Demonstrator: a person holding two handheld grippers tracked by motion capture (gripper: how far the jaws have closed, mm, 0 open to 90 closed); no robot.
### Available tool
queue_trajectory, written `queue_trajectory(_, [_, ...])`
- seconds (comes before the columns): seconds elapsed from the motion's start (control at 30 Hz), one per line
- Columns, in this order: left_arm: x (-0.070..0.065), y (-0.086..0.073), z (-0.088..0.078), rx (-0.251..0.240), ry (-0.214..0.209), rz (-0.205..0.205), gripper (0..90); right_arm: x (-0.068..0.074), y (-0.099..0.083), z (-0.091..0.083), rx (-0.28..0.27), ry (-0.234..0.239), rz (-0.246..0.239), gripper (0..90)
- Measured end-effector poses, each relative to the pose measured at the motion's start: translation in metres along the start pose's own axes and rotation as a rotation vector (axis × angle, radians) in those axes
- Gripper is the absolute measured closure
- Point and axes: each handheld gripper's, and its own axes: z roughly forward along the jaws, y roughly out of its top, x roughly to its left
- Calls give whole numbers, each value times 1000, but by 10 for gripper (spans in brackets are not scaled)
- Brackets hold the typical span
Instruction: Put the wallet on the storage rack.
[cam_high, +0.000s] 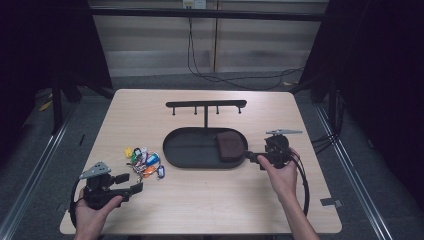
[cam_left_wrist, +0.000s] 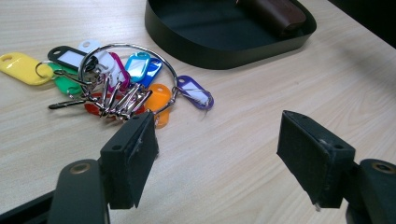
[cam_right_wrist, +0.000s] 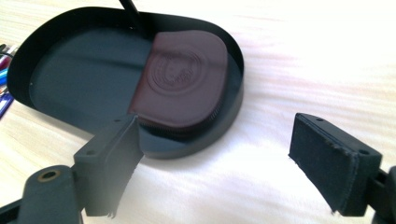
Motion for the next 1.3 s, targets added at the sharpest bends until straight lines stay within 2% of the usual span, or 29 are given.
queue_trajectory(0.07, [0,0,0,3,3,5,283,-1,-3,-1,-4,4,-3,164])
queue_trajectory(0.17, [1,1,1,-4,7,-5,291,-1,-19,-9,-23,-30,-33,185])
queue_trajectory(0.2, [2,1,2,-3,11,0,291,-1,-19,-9,-23,-30,-33,185])
queue_trajectory(0.23, [1,1,2,-2,16,1,331,0,-22,-11,-25,-26,-34,186])
queue_trajectory(0.33, [1,3,3,3,27,-10,338,1,-32,-16,-30,-6,-22,202])
queue_trajectory(0.43, [0,7,3,7,36,12,359,4,-44,-24,-32,5,-34,205])
queue_trajectory(0.57, [-2,10,4,21,32,27,359,8,-51,-31,-37,12,-53,213])
queue_trajectory(0.63, [-4,13,4,23,35,31,359,10,-54,-34,-23,12,-66,213])
queue_trajectory(0.77, [-9,21,5,35,43,57,359,11,-62,-37,-24,8,-76,214])
queue_trajectory(0.83, [-10,26,6,44,50,71,406,11,-67,-36,-29,3,-83,215])
queue_trajectory(0.87, [-10,29,7,54,49,74,411,11,-70,-36,-30,10,-80,214])
queue_trajectory(0.93, [-8,40,10,71,16,81,461,11,-74,-34,-18,15,-82,214])
queue_trajectory(1.0, [-7,43,12,82,15,82,460,12,-75,-35,-18,20,-83,214])
queue_trajectory(1.03, [-6,47,15,92,35,62,460,12,-76,-36,-16,24,-76,214])
queue_trajectory(1.07, [-4,52,21,118,32,43,473,12,-78,-38,-26,32,-74,217])
queue_trajectory(1.1, [-4,55,25,135,40,45,482,12,-78,-39,-29,30,-79,217])
queue_trajectory(1.13, [-3,58,29,159,60,66,483,12,-78,-40,-30,27,-75,219])
queue_trajectory(1.17, [-2,60,32,159,64,68,482,11,-78,-39,-33,32,-78,221])
queue_trajectory(1.23, [-2,68,38,200,63,79,482,11,-79,-38,-28,22,-93,222])
queue_trajectory(1.3, [-2,72,41,219,74,93,494,12,-80,-38,-18,29,-86,225])
